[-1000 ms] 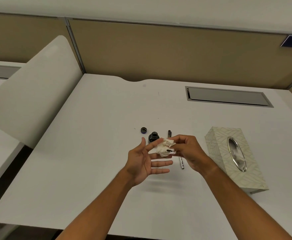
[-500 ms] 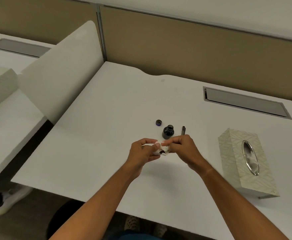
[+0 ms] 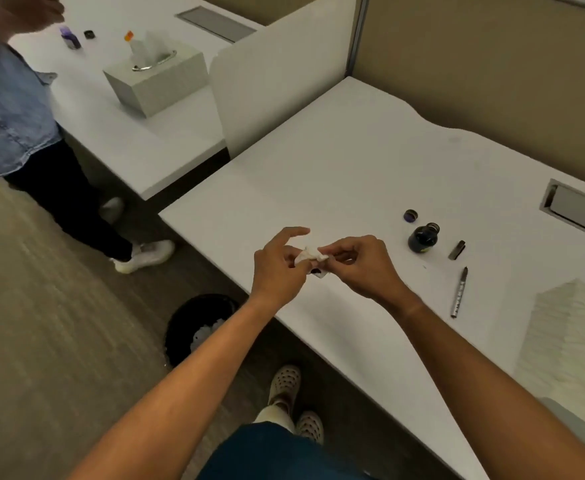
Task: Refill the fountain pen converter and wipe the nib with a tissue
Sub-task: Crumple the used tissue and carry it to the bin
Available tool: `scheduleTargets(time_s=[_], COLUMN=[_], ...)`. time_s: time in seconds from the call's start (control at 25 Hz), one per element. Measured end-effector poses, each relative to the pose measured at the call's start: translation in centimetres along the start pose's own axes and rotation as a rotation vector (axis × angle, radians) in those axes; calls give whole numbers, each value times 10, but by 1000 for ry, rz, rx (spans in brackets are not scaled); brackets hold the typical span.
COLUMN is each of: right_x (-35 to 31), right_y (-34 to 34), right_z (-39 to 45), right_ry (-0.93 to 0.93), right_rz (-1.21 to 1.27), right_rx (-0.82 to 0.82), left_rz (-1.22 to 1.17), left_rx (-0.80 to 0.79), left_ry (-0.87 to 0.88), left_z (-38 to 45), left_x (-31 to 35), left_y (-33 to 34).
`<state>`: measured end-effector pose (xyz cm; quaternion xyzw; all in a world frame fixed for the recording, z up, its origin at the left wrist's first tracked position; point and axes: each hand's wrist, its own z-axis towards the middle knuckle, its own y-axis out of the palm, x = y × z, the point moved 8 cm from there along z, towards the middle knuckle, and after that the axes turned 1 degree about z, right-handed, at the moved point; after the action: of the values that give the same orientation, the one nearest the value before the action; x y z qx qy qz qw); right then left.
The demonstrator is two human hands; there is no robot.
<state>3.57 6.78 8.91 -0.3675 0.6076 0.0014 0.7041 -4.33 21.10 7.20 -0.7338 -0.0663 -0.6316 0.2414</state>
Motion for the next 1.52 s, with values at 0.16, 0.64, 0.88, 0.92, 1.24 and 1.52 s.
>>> scheduleTargets(time_s=[0.16, 0.64, 0.88, 0.92, 1.24, 1.52], right_x=[-19, -50, -26, -17, 67, 97], right_y=[58, 267, 354, 365, 431, 444], right_z=[-13, -43, -32, -28, 8, 20], right_ry=[-128, -364, -446, -434, -263, -172], right_rz=[-6, -357, -646, -652, -677, -658], right_rx=[-130, -352, -358, -358, -372, -405], left_rz=[154, 445, 519, 532, 611, 724], left_rx=[132, 500, 442, 412, 106, -146], left_ry=[-4, -93, -260, -282, -372, -493], left_z=[-39, -108, -104, -101, -66, -41], left_x=[-24, -130, -233, -250, -380, -431], left_y=[-50, -201, -251, -253, -230, -217])
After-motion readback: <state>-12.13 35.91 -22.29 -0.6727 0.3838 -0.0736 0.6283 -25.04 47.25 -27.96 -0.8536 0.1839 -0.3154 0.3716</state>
